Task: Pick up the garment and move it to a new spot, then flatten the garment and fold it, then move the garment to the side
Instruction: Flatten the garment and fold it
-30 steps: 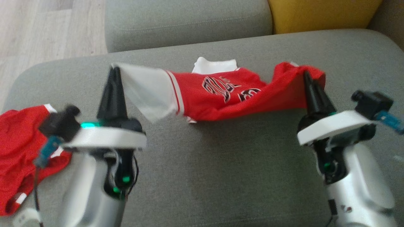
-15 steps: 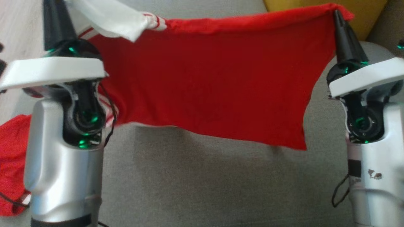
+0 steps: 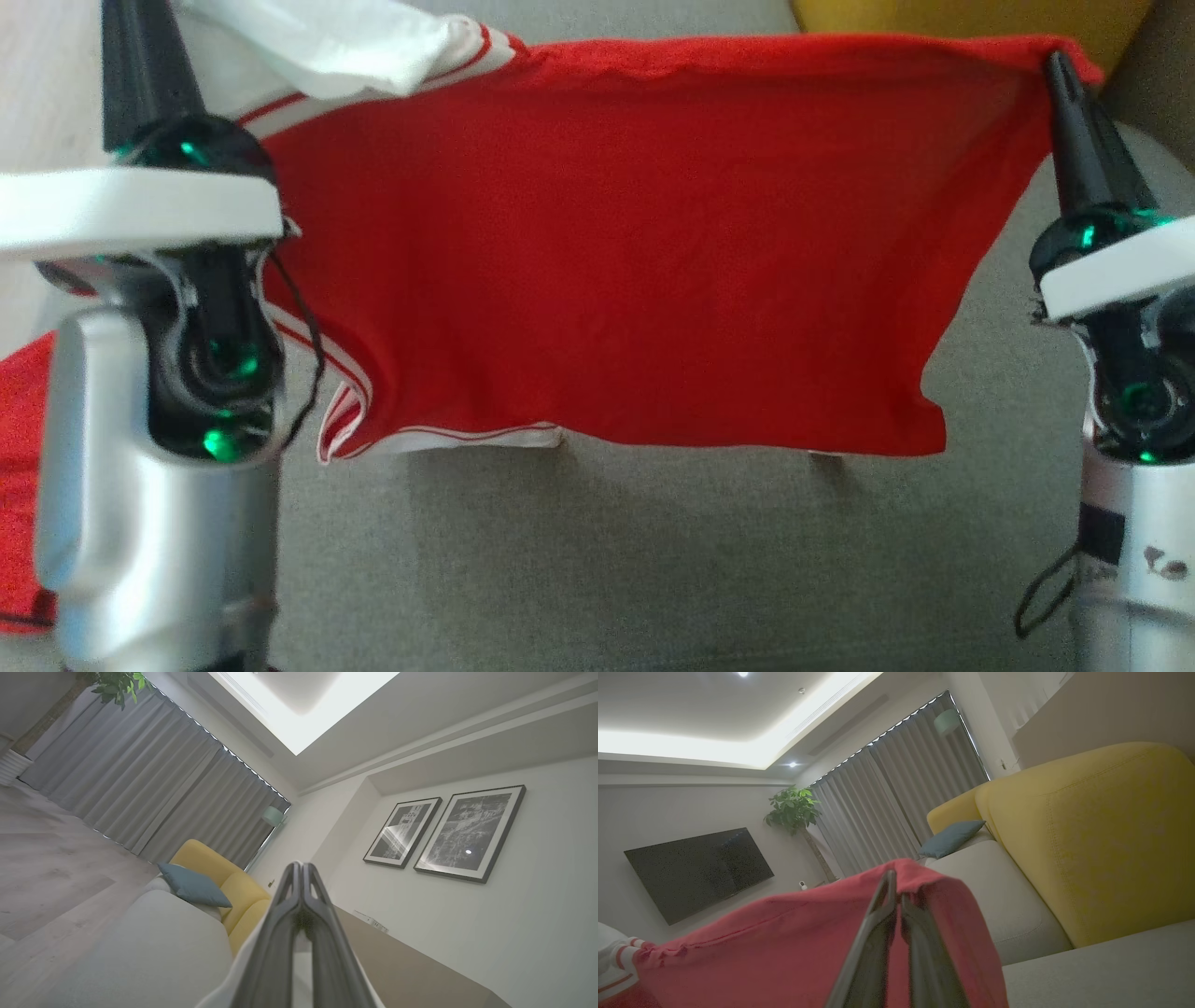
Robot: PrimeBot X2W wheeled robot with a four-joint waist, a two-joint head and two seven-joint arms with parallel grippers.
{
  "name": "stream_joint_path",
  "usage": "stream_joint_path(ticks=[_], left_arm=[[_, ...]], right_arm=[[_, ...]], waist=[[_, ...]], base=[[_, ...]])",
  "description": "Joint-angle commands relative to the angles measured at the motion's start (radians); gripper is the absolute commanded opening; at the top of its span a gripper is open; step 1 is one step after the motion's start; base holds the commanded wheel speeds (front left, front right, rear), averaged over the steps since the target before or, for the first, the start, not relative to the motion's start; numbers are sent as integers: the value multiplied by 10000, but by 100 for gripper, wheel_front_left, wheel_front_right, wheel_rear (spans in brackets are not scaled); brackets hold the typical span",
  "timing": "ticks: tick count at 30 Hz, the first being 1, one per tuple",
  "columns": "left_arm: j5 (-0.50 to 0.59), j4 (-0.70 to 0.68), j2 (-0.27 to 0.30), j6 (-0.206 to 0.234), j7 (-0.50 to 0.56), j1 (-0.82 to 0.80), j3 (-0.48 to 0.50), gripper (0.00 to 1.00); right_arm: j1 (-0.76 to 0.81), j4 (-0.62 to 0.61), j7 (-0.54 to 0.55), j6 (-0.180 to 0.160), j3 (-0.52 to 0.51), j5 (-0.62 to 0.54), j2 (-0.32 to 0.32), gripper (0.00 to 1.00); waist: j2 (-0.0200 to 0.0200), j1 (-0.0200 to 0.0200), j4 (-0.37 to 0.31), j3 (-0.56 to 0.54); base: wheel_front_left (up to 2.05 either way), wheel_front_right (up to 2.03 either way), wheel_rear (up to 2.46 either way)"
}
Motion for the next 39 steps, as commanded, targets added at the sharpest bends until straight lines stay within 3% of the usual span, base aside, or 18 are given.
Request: stream_joint_path(ticks=[1, 7, 8, 12, 17, 22, 29, 39], left_arm=[[108, -311, 393, 20, 114, -692, 291, 0], [261, 828, 1106, -8, 841, -2499, 370, 0], [516, 1618, 1410, -130, 980, -3535, 257, 0], [912, 3468, 1757, -621, 764, -5839, 74, 0], [1099, 5710, 1821, -1130, -353, -8673, 292, 0], [976, 7258, 1682, -1731, -1275, -10128, 591, 0], [1255, 8462, 1421, -2639, -1536, -9639, 378, 0], [2075, 8780, 1238, -3470, -1567, -6372, 238, 0]], right_arm=[[-655, -414, 107, 35, 187, -88, -12, 0], [-2451, 873, 364, 35, 38, -264, -12, 0], [-3567, 1726, 323, 35, -61, -445, -12, 0], [-6092, 3559, -158, 35, 82, -1190, -12, 0], [-9238, 5832, -1822, 35, -168, -1751, -12, 0], [-10947, 7911, -3607, 35, -473, -2136, -13, 0], [-10732, 9700, -4347, 35, 73, -1579, -75, 0], [-8362, 10920, -3514, 35, 1476, -335, -470, 0]], waist=[[-1, 0, -59, 158], [-1, 0, -244, 1551], [-1, 0, -232, 2346], [-1, 0, -198, 3718], [-1, 0, -20, 4922], [-1, 0, 166, 5209], [-1, 0, 479, 5295], [-1, 0, 785, 4662]], base=[[0, 0, 0], [0, 0, 0], [0, 0, 0], [0, 0, 0], [0, 0, 0], [0, 0, 0], [0, 0, 0], [0, 0, 0]])
